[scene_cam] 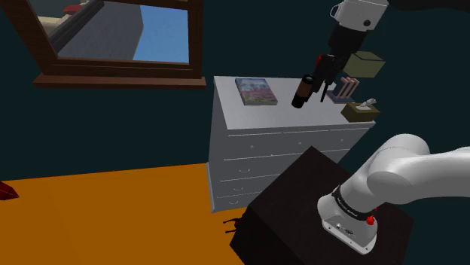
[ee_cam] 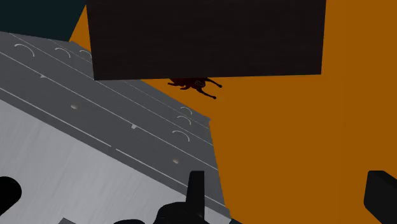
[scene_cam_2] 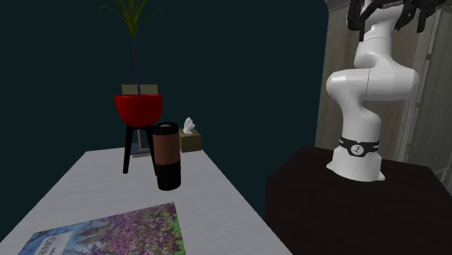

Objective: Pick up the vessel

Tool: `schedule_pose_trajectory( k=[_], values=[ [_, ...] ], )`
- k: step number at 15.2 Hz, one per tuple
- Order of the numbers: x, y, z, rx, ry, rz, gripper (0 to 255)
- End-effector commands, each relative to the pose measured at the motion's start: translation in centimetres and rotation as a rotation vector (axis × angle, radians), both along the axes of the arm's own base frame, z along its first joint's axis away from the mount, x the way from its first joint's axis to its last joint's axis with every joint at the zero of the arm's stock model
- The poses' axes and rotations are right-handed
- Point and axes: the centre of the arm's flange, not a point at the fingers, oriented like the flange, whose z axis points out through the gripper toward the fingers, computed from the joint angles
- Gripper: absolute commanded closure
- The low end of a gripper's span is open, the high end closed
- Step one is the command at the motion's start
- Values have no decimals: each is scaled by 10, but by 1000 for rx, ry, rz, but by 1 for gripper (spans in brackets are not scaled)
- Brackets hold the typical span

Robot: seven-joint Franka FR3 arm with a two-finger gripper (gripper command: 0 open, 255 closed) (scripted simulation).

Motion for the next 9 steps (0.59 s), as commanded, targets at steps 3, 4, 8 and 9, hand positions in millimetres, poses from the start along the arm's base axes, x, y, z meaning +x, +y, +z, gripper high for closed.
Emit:
schedule_pose_trajectory(
  k=[3, 4, 8, 9],
  values=[
    [6, -23, -10, -2, -2, 11, 0],
    [8, -35, -15, -3, -3, 17, 0],
    [21, -82, -34, -6, -6, 39, 0],
    [24, -93, -39, -7, -7, 45, 0]
  ],
)
